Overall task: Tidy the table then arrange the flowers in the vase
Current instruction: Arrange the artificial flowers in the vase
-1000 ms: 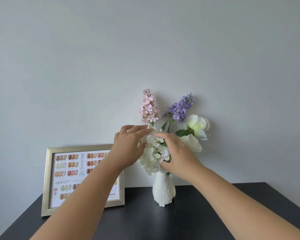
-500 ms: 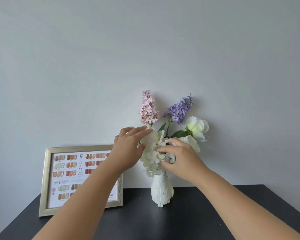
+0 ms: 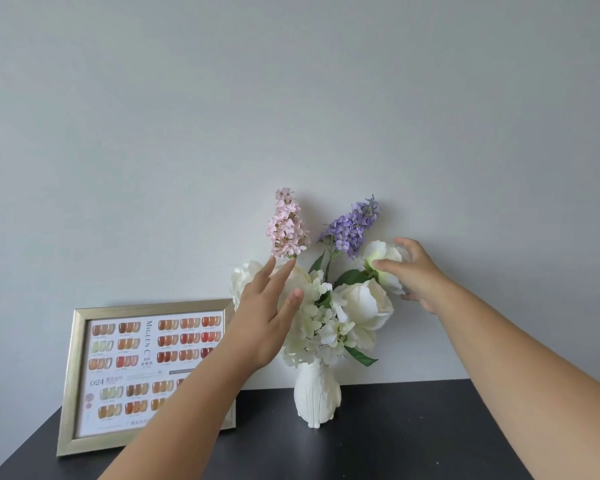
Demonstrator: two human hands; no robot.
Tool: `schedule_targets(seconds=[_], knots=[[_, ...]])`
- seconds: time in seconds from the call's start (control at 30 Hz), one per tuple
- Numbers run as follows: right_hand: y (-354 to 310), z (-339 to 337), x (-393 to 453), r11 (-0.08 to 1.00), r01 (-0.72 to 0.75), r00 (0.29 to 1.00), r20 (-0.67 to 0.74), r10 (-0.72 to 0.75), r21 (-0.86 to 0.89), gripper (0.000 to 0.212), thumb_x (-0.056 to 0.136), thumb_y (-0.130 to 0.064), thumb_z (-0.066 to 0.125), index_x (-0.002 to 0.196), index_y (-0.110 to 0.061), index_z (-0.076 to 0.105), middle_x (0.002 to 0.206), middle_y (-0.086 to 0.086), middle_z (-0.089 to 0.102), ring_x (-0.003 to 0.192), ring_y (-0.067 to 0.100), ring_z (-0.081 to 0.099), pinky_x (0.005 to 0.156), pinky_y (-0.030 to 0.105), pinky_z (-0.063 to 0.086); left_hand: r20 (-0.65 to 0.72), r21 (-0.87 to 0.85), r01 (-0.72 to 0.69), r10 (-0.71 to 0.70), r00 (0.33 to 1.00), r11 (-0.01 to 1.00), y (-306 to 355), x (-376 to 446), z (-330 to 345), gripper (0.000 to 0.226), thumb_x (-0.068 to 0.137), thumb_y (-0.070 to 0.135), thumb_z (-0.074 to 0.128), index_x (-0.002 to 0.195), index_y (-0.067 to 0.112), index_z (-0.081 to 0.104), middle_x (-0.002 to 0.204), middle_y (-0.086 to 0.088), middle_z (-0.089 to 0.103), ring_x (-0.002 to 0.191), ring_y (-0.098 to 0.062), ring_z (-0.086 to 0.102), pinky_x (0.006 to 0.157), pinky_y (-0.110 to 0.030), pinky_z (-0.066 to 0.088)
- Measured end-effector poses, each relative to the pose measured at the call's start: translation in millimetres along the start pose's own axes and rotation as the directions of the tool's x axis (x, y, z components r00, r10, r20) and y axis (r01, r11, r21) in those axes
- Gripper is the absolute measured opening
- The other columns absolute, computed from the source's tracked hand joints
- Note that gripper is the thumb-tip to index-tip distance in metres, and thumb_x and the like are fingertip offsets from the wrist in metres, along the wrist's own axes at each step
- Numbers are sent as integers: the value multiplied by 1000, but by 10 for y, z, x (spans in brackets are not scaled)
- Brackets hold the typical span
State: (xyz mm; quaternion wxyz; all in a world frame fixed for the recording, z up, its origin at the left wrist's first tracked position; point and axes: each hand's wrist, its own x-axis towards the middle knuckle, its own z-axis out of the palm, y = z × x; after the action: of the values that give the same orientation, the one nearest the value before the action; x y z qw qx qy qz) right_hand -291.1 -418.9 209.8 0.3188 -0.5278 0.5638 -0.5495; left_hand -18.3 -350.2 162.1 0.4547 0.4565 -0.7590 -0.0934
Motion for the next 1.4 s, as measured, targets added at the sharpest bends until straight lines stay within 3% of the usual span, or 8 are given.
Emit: schedule_targets(seconds=[0.2, 0.47, 0.73, 0.83, 0.93, 1.03, 1.2, 1.4], knots=[[77, 200, -1, 979, 163, 986, -17, -166, -120, 42, 68, -20, 81, 102, -35, 61, 103, -2, 67, 93, 23, 65, 81, 39, 55, -3, 52, 39, -39, 999, 998, -47, 24, 52, 63, 87, 73, 28, 147, 53, 22, 161, 15, 16, 147, -17, 9, 115, -41, 15], [89, 278, -11, 947, 127, 991, 68, -112, -295, 7, 80, -28, 72, 86, -26, 73, 92, 0, 72, 89, 20, 67, 81, 30, 51, -2, 28, 31, -31, 1000, 999, -42, 11, 103, 66, 85, 74, 29, 147, 52, 24, 161, 16, 17, 146, -19, 13, 107, -31, 13], [-1, 224, -44, 937, 134, 987, 129, -97, -323, 24, 85, -31, 68, 108, -27, 72, 107, -3, 70, 95, 13, 63, 79, 24, 44, -16, 27, 17, -17, 1000, 999, -17, -21, 88, 63, 88, 72, 29, 147, 52, 24, 160, 19, 17, 142, -10, 11, 109, -32, 13], [-100, 162, -167, 909, 220, 975, 44, -219, -353, 27, 91, -36, 56, 114, -31, 68, 123, -3, 66, 112, 16, 58, 87, 25, 38, -142, 41, 22, -16, 990, 999, -78, -42, -10, 62, 89, 69, 30, 147, 50, 25, 157, 23, 17, 138, -7, 11, 110, -35, 14], [-128, 186, -375, 880, 312, 941, -10, -338, -357, 38, 92, -42, 51, 129, -36, 59, 134, 0, 57, 122, 19, 52, 91, 27, 36, -306, -133, 172, -206, 929, 976, -296, -22, -174, 58, 91, 60, 37, 147, 46, 29, 158, 14, 24, 144, -18, 14, 115, -43, 14], [-21, 356, -599, 830, 400, 915, 124, -384, -388, 45, 92, -48, 50, 136, -39, 50, 140, 0, 44, 126, 18, 46, 106, 33, 33, -223, -429, 302, -424, 878, 851, -467, 27, -232, 53, 96, 47, 46, 147, 43, 31, 154, 7, 34, 139, -19, 35, 111, -45, 31], [203, 542, -696, 797, 406, 914, 204, -351, -447, 48, 93, -52, 45, 139, -43, 43, 149, -4, 31, 141, 19, 24, 110, 36, 23, -128, -439, 268, -355, 926, 858, -422, 164, -116, 47, 97, 41, 51, 143, 45, 40, 131, 1, 57, 109, -10, 59, 84, -22, 39], [280, 522, -691, 807, 430, 903, 203, -379, -405, 43, 92, -47, 47, 135, -42, 48, 142, -14, 38, 136, 11, 31, 101, 27, 24, -104, -329, 219, -265, 958, 919, -337, 361, -107, 42, 99, 39, 50, 140, 42, 45, 131, -8, 60, 122, -26, 57, 105, -45, 43]])
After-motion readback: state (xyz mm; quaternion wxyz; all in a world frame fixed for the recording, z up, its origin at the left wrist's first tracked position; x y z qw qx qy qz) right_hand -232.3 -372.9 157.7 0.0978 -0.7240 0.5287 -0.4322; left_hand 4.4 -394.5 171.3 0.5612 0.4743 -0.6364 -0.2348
